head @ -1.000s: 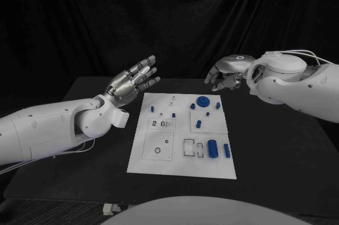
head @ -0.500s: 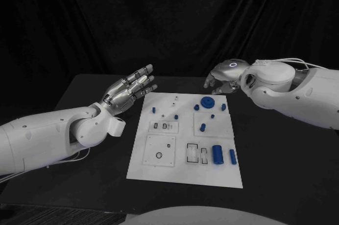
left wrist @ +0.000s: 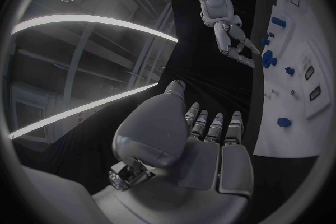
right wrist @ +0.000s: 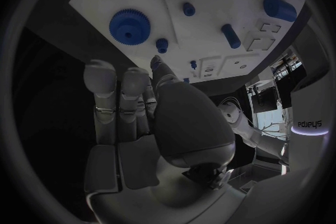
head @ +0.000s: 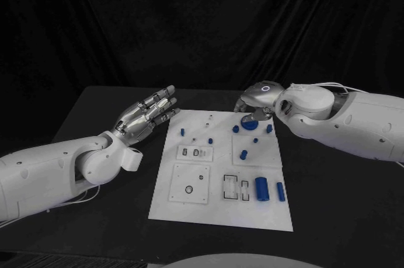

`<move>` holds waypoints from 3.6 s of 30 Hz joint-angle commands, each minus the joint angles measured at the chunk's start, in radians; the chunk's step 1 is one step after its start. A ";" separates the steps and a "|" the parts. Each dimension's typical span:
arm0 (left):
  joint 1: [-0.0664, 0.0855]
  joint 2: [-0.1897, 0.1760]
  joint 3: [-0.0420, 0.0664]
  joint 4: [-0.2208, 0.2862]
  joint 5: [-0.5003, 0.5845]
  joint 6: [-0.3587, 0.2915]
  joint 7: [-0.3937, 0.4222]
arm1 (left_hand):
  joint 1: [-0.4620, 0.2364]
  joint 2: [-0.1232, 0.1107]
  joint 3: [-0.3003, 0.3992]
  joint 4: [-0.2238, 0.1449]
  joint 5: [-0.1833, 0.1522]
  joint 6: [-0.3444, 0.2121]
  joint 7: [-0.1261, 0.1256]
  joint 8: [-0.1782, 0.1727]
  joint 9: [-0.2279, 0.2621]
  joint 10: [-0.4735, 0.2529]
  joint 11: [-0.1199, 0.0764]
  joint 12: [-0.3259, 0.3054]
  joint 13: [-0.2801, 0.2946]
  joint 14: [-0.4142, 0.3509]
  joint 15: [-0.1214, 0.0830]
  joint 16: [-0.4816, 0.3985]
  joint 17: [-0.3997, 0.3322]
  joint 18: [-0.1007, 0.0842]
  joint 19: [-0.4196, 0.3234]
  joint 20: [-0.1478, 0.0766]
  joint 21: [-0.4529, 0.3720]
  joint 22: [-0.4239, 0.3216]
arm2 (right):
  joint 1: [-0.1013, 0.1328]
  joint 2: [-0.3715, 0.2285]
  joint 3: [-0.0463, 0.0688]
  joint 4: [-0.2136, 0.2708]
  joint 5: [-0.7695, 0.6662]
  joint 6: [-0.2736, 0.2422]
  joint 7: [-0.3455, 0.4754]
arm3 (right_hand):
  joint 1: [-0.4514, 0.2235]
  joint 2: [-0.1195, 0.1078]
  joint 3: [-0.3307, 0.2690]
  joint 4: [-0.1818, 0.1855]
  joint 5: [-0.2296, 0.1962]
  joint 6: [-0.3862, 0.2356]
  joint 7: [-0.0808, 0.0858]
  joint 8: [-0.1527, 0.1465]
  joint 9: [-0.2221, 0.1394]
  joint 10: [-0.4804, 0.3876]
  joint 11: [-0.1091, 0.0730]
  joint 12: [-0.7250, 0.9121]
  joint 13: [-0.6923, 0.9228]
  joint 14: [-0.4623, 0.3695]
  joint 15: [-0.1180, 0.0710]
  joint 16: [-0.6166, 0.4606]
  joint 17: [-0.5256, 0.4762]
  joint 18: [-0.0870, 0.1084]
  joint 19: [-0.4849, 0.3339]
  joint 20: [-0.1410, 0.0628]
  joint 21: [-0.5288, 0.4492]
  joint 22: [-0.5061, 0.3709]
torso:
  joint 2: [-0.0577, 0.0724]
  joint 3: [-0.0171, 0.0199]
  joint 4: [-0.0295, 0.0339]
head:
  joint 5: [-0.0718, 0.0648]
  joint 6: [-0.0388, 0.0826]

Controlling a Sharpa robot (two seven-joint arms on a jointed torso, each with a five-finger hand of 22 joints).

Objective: Assemble the parts on the task board

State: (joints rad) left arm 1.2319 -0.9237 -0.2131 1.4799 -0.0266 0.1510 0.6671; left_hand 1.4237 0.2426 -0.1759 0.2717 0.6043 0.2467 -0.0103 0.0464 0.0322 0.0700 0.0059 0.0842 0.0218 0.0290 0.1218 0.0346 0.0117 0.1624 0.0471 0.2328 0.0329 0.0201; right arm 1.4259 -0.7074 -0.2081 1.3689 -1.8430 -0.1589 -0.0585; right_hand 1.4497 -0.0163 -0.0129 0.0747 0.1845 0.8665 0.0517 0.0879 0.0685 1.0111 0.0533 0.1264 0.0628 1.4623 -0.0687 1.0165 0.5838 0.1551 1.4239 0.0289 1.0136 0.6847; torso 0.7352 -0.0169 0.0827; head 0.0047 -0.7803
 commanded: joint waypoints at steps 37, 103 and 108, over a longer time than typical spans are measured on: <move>0.003 0.006 0.001 -0.016 -0.004 0.055 0.003 | 0.023 -0.013 0.015 -0.022 0.026 0.010 0.032 0.002 0.003 -0.007 0.005 -0.002 0.000 0.005 0.009 0.007 0.002 0.018 0.003 0.011 0.004 -0.002 | -0.067 0.051 0.001 -0.095 -0.017 -0.061 0.136 | 0.003 -0.023 0.086 0.006 0.100 0.054 0.000 0.000 0.009 -0.002 0.002 -0.051 0.002 -0.009 0.005 0.056 0.039 -0.015 -0.027 0.008 0.073 0.106 | -0.014 -0.0078 0.0011 | 0.010 -0.039; 0.003 -0.008 0.001 -0.016 -0.004 0.012 0.002 | 0.004 -0.015 0.063 -0.070 0.062 0.051 0.066 0.014 0.008 -0.005 0.026 0.009 0.003 -0.022 -0.070 -0.022 -0.006 0.018 -0.026 -0.031 -0.018 -0.011 | -0.020 0.198 0.001 -0.226 0.084 -0.176 0.208 | 0.049 -0.068 0.307 0.028 0.052 0.223 0.068 0.033 0.076 0.216 0.003 -0.040 0.002 -0.015 0.036 0.075 0.058 -0.024 -0.055 0.033 0.111 0.192 | -0.022 -0.0116 -0.0002 | 0.053 -0.038; 0.003 -0.005 0.001 -0.016 -0.004 0.012 0.011 | 0.005 -0.015 0.065 -0.072 0.063 0.054 0.067 0.015 0.008 -0.005 0.026 0.010 0.003 -0.022 -0.066 -0.021 -0.006 0.018 -0.026 -0.031 -0.018 -0.011 | -0.019 0.228 0.001 -0.269 0.090 -0.167 0.213 | 0.050 -0.069 0.309 0.028 0.051 0.227 0.068 0.034 0.077 0.220 0.003 -0.040 0.002 -0.014 0.036 0.079 0.064 -0.025 -0.053 0.034 0.117 0.201 | -0.013 -0.0129 0.0089 | 0.041 -0.029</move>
State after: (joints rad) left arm 1.2320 -0.9307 -0.2130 1.4613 -0.0306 0.1704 0.6461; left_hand 1.4337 0.2245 -0.1167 0.2012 0.6663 0.2967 0.0538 0.0543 0.0386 0.0644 0.0253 0.0918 0.0242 0.0058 0.0479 0.0145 0.0054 0.1622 0.0199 0.2057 0.0187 0.0106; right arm 1.4048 -0.4817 -0.2075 1.1061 -1.7733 -0.3324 0.1472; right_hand 1.4957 -0.0752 0.2903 0.1021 0.2419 1.0880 0.1194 0.1218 0.1438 1.2073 0.0745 0.0887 0.0641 1.4452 -0.0391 1.0897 0.6464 0.1471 1.3686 0.0556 1.1261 0.8837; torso 0.7151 -0.0288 0.0851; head 0.0523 -0.8136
